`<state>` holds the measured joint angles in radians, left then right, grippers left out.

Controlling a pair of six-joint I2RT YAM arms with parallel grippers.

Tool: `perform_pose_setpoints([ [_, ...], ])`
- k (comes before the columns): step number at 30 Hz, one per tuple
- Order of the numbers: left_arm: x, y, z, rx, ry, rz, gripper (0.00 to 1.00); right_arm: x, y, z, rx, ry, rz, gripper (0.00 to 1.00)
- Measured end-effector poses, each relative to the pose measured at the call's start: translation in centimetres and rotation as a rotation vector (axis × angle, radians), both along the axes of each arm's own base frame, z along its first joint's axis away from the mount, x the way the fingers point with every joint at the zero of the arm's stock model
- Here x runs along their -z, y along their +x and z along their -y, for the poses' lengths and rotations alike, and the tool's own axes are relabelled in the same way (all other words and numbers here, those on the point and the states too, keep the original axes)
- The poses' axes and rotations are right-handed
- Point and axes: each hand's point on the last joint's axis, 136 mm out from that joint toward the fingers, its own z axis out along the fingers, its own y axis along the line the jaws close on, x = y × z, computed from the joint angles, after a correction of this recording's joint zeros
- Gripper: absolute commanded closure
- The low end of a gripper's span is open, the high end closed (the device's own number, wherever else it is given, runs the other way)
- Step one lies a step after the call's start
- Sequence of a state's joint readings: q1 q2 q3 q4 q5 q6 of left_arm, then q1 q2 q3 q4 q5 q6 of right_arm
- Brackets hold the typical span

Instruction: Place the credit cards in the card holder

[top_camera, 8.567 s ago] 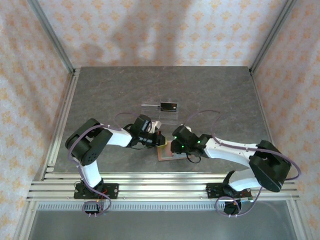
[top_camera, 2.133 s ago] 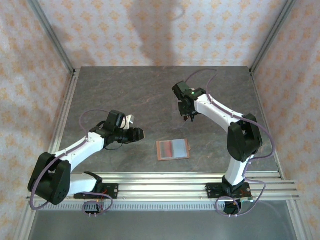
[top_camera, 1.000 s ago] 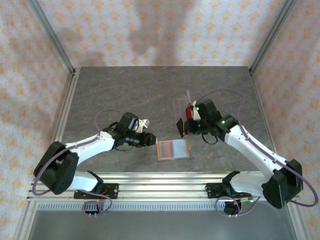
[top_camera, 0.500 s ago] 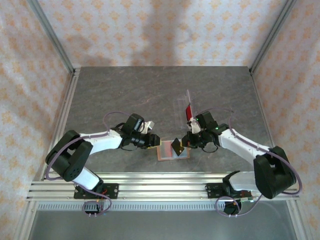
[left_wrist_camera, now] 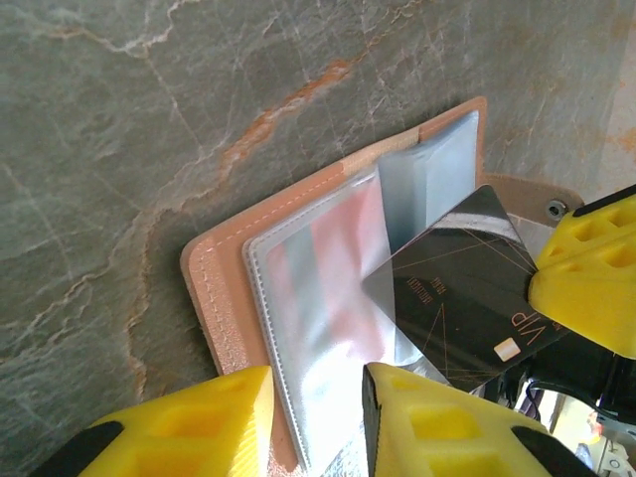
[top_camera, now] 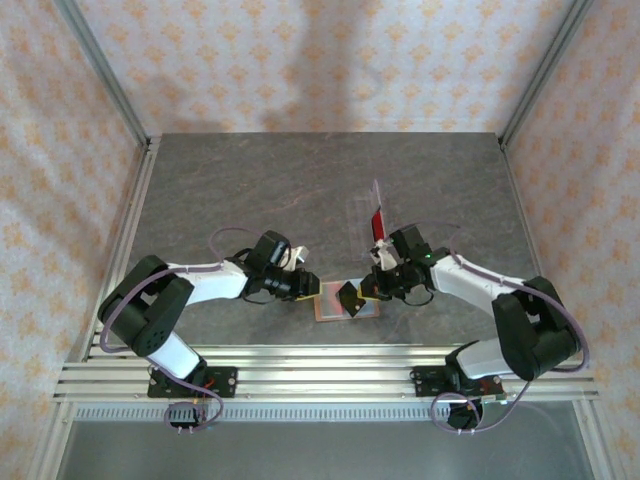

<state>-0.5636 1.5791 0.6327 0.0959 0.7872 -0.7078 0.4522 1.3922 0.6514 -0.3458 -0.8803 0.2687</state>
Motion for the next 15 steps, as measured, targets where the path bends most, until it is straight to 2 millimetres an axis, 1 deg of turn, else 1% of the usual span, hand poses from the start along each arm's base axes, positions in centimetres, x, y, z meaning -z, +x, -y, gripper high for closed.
perform_pose_setpoints([
  [5, 0.3, 0.0, -0.1, -0.005, 0.011, -0.003, 0.74, 0.8, 0.0, 0.1, 0.035, 0.004, -0.021, 0.99],
  [7, 0.5, 0.0, -0.2, -0.006, 0.013, -0.007, 0.75, 1.4, -0.1, 0.2, 0.067, 0.004, -0.037, 0.94],
  [8, 0.5, 0.0, -0.2, -0.005, 0.014, -0.008, 0.75, 1.6, 0.0, 0.3, 0.084, 0.004, -0.043, 0.93],
  [12, 0.9, 0.0, -0.1, -0.006, 0.017, -0.014, 0.76, 2.5, 0.0, 0.5, 0.149, -0.005, -0.052, 0.94],
  [15, 0.9, 0.1, -0.1, -0.007, 0.013, -0.010, 0.77, 2.4, 0.1, 0.1, 0.172, -0.006, -0.033, 0.97],
])
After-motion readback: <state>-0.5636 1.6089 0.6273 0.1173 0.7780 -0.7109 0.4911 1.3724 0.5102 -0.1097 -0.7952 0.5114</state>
